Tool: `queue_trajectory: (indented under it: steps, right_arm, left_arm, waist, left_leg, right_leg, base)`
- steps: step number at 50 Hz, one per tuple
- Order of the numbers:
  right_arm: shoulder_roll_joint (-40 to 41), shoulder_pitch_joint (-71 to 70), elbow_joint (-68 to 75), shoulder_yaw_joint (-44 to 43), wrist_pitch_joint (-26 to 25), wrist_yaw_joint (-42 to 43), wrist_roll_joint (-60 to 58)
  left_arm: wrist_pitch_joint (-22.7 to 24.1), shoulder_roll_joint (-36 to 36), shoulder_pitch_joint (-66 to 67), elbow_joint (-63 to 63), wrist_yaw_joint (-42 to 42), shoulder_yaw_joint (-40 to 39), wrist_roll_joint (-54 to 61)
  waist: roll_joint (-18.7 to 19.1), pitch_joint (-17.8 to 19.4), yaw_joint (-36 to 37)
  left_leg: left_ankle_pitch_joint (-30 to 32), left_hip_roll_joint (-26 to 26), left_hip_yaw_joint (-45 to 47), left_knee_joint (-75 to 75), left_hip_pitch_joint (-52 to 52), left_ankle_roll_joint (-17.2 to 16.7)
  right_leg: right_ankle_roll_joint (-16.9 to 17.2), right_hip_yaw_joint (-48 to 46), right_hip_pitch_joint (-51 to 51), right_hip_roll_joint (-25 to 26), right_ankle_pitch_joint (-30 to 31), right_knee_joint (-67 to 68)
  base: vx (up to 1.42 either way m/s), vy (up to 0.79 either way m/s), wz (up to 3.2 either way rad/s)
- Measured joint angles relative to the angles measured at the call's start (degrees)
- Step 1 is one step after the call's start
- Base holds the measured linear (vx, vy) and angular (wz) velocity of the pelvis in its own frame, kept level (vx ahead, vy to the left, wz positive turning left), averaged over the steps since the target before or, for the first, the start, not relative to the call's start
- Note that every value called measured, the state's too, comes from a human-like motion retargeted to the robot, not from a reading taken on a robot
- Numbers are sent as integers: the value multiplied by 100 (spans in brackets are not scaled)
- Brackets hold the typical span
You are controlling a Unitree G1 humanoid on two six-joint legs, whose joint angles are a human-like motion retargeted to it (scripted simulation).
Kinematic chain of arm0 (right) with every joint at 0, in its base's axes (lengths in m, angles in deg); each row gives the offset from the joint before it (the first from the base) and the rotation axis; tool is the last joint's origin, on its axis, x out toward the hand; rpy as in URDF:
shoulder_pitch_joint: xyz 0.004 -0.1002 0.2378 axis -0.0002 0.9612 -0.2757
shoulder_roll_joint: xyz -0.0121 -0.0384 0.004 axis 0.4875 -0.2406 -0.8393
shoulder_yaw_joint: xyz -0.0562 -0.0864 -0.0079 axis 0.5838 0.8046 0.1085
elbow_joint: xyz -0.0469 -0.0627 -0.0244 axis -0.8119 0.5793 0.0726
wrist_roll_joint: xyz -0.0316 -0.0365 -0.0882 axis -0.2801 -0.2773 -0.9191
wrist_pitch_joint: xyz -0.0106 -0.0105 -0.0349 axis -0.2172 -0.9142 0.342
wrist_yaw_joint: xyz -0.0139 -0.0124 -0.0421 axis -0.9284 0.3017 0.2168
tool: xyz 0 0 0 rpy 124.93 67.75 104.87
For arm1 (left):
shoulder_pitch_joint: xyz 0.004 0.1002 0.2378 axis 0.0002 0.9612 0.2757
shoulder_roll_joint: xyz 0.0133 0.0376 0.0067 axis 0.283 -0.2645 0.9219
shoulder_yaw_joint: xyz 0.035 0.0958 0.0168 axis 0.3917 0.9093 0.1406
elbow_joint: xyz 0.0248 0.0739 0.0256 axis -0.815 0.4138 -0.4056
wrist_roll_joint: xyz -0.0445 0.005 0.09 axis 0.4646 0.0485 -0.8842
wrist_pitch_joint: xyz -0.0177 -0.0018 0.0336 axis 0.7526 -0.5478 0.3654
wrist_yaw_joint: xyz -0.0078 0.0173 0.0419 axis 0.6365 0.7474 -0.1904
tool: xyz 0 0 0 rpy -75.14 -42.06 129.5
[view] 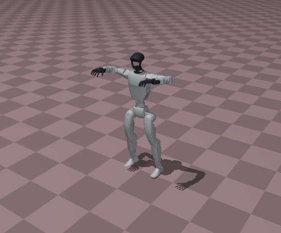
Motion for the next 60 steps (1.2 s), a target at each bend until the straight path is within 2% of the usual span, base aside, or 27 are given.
queue_trajectory:
  steps: [5,7,10,13,15,18,23,25,28,32,37,44,50,52,54,60]
  right_arm:
    - [41,-115,-8,79,-6,17,32]
    - [140,-454,8,342,-18,110,140]
    - [483,-1568,184,1303,-59,303,384]
    - [1298,-2936,645,2541,-131,522,737]
    - [2072,-3663,1102,3235,-158,690,1006]
    - [3347,-4177,1974,3946,-142,1116,1459]
    - [5104,-4546,4602,5199,-330,1855,1996]
    - [5641,-4660,5967,5645,-619,1486,1890]
    - [6293,-4504,7431,5930,-854,619,1254]
    - [6972,-3733,8007,5990,-898,564,1030]
    - [7605,-2643,8016,5627,-787,990,1485]
    - [7792,-1931,7982,5635,-745,1156,1370]
    - [7463,-2243,7799,6102,-725,1180,750]
    - [7341,-2363,7663,6218,-521,1110,616]
    - [7187,-2704,7536,6278,-635,1156,531]
    - [6789,-3313,6668,6370,-562,1154,659]
  left_arm:
    - [-2,-177,-17,-34,29,46,53]
    - [-10,-412,-286,-32,-1,305,202]
    - [-63,-996,-1347,167,-29,1339,480]
    - [-190,-1948,-2693,798,-89,2666,699]
    - [-287,-2749,-3383,1440,-163,3347,721]
    - [-444,-4093,-3874,2665,-418,3916,623]
    - [-948,-6133,-4157,5776,-895,4538,770]
    - [-1255,-6800,-4204,7298,-586,4537,845]
    - [-1466,-7518,-4203,9192,113,4120,570]
    - [-1466,-8141,-3471,9667,303,3798,684]
    - [-1204,-8577,-2431,9348,68,3395,1422]
    - [-1240,-8464,-1991,9573,-412,3229,1532]
    - [-1178,-8170,-2234,9241,-487,3590,1217]
    - [-928,-8048,-2269,8952,-265,3721,921]
    - [-982,-7931,-2569,8636,-387,3827,1032]
    - [-837,-7637,-3127,7552,-417,4221,933]
  waist:
    - [11,71,-16]
    - [26,111,-26]
    - [51,151,-23]
    - [55,130,40]
    - [39,130,90]
    - [36,190,156]
    - [36,230,184]
    - [42,176,140]
    - [85,181,89]
    - [141,313,95]
    - [135,383,202]
    - [54,379,277]
    - [13,495,291]
    - [-30,425,235]
    - [-45,586,344]
    - [-144,832,399]
  left_leg:
    - [18,11,13,13,-48,2]
    - [21,10,21,18,-49,6]
    - [9,1,33,37,-23,34]
    - [2,-7,66,19,47,52]
    - [-19,-13,86,17,113,68]
    - [-58,-20,113,6,240,79]
    - [-101,-26,148,-35,409,97]
    - [-119,-26,154,-38,429,100]
    - [-157,-30,153,-36,446,93]
    - [-189,-47,156,-40,457,108]
    - [-212,-73,164,-48,443,121]
    - [-220,-104,146,-69,455,130]
    - [-210,-106,147,-67,455,135]
    - [-568,-91,219,429,131,210]
    - [-192,-104,157,-20,325,141]
    - [-44,-90,138,-49,50,159]
  right_leg:
    - [5,17,-50,13,12,2]
    - [7,28,-58,11,9,14]
    - [-1,50,-45,2,-13,41]
    - [-29,79,-8,-5,-42,58]
    - [-56,100,39,-11,-74,74]
    - [-94,125,137,-20,-132,97]
    - [-164,145,266,-27,-221,117]
    - [-181,144,280,-28,-251,128]
    - [-173,139,287,-35,-296,155]
    - [-157,141,285,-54,-326,172]
    - [-130,147,264,-79,-332,163]
    - [-112,114,281,-114,-355,160]
    - [-110,114,274,-117,-348,175]
    - [-60,67,32,-152,-480,485]
    - [-117,137,152,-112,-303,181]
    - [-150,140,-109,-87,-146,120]
  base:
    - [0,0,0]
    - [0,0,0]
    - [0,0,0]
    - [0,0,0]
    - [0,0,0]
    - [0,0,0]
    - [2,1,-1]
    - [6,2,0]
    - [7,2,1]
    - [8,2,0]
    - [7,2,-2]
    - [2,1,0]
    - [0,0,0]
    - [-6,0,5]
    - [-7,-2,-16]
    - [-11,-1,1]
